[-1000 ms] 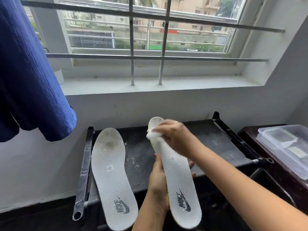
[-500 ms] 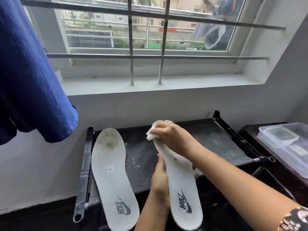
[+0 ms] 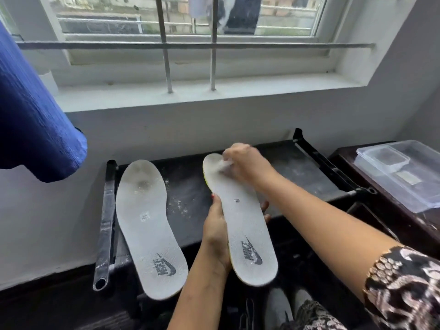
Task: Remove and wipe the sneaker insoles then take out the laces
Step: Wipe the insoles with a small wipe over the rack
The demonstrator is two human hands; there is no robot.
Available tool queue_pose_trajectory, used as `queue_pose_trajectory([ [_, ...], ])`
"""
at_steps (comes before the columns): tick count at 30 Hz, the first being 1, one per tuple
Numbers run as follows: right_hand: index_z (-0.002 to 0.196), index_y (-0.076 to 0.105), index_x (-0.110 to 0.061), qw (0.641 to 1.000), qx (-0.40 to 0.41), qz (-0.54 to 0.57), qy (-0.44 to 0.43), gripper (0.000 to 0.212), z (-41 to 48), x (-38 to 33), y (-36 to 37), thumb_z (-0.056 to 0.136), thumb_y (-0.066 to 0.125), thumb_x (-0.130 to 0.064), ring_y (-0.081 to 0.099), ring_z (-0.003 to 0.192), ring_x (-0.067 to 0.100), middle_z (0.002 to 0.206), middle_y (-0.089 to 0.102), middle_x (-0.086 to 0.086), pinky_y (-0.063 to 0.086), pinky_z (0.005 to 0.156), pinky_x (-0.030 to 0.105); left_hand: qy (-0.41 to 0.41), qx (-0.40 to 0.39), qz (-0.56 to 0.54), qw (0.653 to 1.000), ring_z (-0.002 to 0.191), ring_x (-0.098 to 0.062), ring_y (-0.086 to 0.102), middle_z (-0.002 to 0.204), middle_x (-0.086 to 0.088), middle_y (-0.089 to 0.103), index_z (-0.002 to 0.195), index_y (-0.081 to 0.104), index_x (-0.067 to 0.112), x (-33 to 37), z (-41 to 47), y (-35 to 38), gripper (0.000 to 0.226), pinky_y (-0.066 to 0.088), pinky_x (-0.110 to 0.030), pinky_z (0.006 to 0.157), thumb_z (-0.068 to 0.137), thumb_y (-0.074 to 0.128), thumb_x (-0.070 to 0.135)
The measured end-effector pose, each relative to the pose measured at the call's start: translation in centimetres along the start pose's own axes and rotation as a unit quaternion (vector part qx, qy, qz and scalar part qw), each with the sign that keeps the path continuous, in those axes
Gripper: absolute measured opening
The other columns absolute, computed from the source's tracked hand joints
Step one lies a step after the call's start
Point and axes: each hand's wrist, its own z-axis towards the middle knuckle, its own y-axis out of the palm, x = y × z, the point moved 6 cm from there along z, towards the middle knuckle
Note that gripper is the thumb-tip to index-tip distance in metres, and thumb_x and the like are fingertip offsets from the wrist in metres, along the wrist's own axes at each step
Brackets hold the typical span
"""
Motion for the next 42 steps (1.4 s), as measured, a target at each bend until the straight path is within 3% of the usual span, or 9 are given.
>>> queue_pose_trajectory([
  [3, 0.092, 0.063, -0.003, 0.993, 0.052, 0.009, 0.105, 0.013, 0.9, 2.8, -1.1, 0.086, 0.053, -0.009, 0.057, 0.090, 0.035, 0.095, 0.057, 0.016, 0.050, 0.074, 0.039, -0.011, 0.006, -0.002, 1.000, 0.098, -0.033, 0.067, 0.123, -0.016, 0.064, 0.124, 0.060, 0.010, 0.2, -0.4, 0.3, 0.068, 0.057, -0.041, 0.076, 0.093, 0.027, 0.061],
  [9, 0.094, 0.065, -0.011, 0.995, -0.005, 0.064, -0.080, 0.019, -0.6, -4.0, 0.2, 0.082, 0.053, -0.003, 0.055, 0.079, 0.026, 0.095, 0.060, 0.007, 0.043, 0.065, 0.029, 0.012, 0.020, 0.017, 1.000, 0.083, -0.029, 0.066, 0.096, -0.016, 0.067, 0.112, 0.063, 0.006, 0.4, 0.4, -0.2, 0.062, 0.057, -0.033, 0.070, 0.097, 0.024, 0.053],
  [14, 0.099, 0.062, -0.007, 0.989, 0.063, 0.050, 0.123, 0.023, 1.5, 2.7, -1.0, 0.084, 0.046, -0.001, 0.055, 0.096, 0.035, 0.103, 0.057, 0.015, 0.045, 0.076, 0.034, 0.001, -0.001, 0.024, 1.000, 0.087, -0.030, 0.071, 0.106, -0.013, 0.071, 0.124, 0.058, 0.012, 0.1, 0.0, 0.6, 0.063, 0.060, -0.041, 0.068, 0.096, 0.023, 0.056],
  [18, 0.100, 0.066, -0.016, 0.992, 0.074, 0.090, 0.041, 0.032, 1.1, -0.9, -1.8, 0.080, 0.047, 0.000, 0.056, 0.094, 0.030, 0.097, 0.059, 0.008, 0.038, 0.071, 0.028, 0.021, -0.004, 0.000, 1.000, 0.088, -0.030, 0.070, 0.104, -0.013, 0.071, 0.114, 0.065, 0.011, 0.7, 0.2, 0.4, 0.061, 0.057, -0.042, 0.074, 0.095, 0.025, 0.055],
  [24, 0.091, 0.073, -0.014, 0.985, -0.041, 0.166, -0.027, 0.040, -2.7, -2.8, -1.0, 0.072, 0.047, 0.010, 0.062, 0.097, 0.024, 0.099, 0.068, 0.006, 0.051, 0.084, 0.036, 0.051, 0.015, -0.011, 0.999, 0.079, -0.029, 0.066, 0.091, -0.015, 0.069, 0.116, 0.061, 0.009, 1.1, 0.4, -0.2, 0.064, 0.058, -0.037, 0.067, 0.096, 0.022, 0.056],
  [29, 0.086, 0.076, -0.026, 0.929, -0.311, 0.202, -0.012, 0.032, -5.6, -2.9, -4.9, 0.073, 0.062, 0.000, 0.067, 0.076, 0.011, 0.083, 0.075, -0.002, 0.053, 0.070, 0.026, 0.065, 0.024, -0.007, 0.998, 0.080, -0.032, 0.068, 0.092, -0.019, 0.072, 0.105, 0.070, 0.013, 1.3, 0.2, -0.1, 0.071, 0.049, -0.041, 0.081, 0.095, 0.016, 0.059],
  [34, 0.097, 0.074, -0.008, 0.986, -0.006, 0.168, -0.001, 0.025, -2.8, -2.7, -5.6, 0.078, 0.060, 0.001, 0.067, 0.085, 0.014, 0.092, 0.073, 0.007, 0.048, 0.079, 0.013, 0.091, 0.037, -0.044, 0.994, 0.100, -0.033, 0.065, 0.109, -0.013, 0.069, 0.118, 0.061, 0.011, 1.3, 0.0, 0.1, 0.064, 0.053, -0.045, 0.084, 0.096, 0.022, 0.057],
  [37, 0.088, 0.071, 0.003, 0.987, -0.037, 0.138, -0.075, 0.034, -4.6, -5.1, -2.3, 0.075, 0.043, -0.012, 0.066, 0.090, 0.033, 0.092, 0.071, 0.017, 0.052, 0.081, 0.041, 0.103, 0.041, -0.034, 0.993, 0.076, -0.022, 0.071, 0.085, -0.010, 0.073, 0.104, 0.065, 0.011, 1.6, -0.1, 0.0, 0.061, 0.058, -0.031, 0.069, 0.098, 0.021, 0.054],
  [42, 0.091, 0.073, -0.006, 0.979, -0.053, 0.166, -0.105, 0.034, -9.2, -5.4, -2.6, 0.075, 0.044, -0.009, 0.065, 0.094, 0.020, 0.097, 0.074, 0.006, 0.048, 0.089, 0.030, 0.115, 0.054, -0.057, 0.990, 0.077, -0.021, 0.072, 0.086, -0.012, 0.073, 0.105, 0.062, 0.009, 2.2, -0.1, -0.3, 0.065, 0.058, -0.027, 0.070, 0.096, 0.019, 0.057],
])
